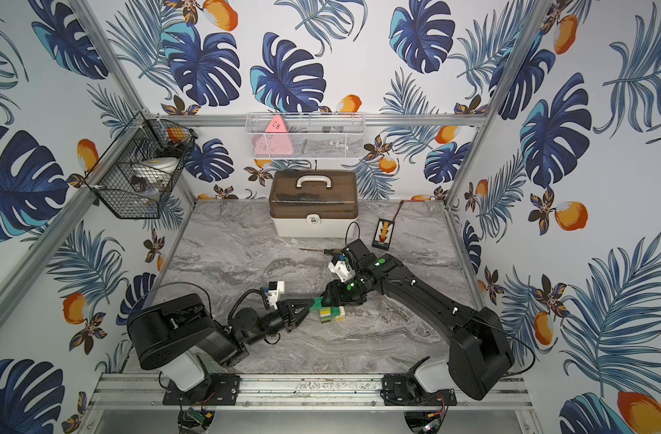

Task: Assemble a giraffe with lego
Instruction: Assemble the lego brick with the lego brick.

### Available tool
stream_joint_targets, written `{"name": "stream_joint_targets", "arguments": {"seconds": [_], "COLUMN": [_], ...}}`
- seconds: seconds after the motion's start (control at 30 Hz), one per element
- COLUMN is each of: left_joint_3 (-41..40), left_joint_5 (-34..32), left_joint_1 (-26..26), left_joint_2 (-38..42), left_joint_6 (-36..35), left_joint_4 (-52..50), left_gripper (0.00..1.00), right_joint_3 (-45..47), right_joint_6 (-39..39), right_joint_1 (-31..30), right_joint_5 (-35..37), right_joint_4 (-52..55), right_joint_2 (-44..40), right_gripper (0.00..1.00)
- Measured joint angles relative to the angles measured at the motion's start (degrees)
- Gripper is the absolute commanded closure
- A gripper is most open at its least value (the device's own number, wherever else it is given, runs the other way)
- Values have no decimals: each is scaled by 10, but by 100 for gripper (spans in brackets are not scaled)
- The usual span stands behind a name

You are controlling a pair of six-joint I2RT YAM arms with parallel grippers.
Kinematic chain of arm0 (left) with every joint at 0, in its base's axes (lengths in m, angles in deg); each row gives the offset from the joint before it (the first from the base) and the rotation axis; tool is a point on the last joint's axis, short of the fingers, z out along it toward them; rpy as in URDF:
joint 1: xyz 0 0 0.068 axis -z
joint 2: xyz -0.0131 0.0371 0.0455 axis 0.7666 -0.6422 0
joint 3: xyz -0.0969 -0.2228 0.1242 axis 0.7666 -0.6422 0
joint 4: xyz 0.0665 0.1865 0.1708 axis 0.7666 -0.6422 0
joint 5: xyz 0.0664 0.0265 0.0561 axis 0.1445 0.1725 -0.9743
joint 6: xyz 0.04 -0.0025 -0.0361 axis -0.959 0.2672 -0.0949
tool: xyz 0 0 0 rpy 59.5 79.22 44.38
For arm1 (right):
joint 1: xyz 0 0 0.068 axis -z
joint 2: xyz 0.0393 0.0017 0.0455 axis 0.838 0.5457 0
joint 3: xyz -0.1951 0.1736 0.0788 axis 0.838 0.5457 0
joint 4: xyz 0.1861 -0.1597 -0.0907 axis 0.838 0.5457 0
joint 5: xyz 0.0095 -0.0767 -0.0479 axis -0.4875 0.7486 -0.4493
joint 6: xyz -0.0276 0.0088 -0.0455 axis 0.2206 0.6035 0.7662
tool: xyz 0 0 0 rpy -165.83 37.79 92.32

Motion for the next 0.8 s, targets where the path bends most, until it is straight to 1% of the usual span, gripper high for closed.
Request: {"name": "stream_joint_targets", "arguments": {"seconds": [0.23,0.5,0.67,0.8], "left_joint_3": [0,4,7,13], "left_joint_5": [0,0,1,3], "left_joint_1": [0,0,0,0], "left_joint_2": [-8,-15,-17,-19], "left_joint_6": [3,8,12,13], "left_joint_4": [2,4,4,3], "left_gripper": [100,100,99,82], "right_joint_3": [-10,-5,-2,-2], "right_joint_6": [-2,-2,-2,0], "right_joint_1": [0,0,0,0], "right_joint_5": [1,2,1,4], "right_joint_4": [-11,-15,-18,-17], "right_joint_2": [-9,23,28,29], "right_gripper": [39,39,39,39]}}
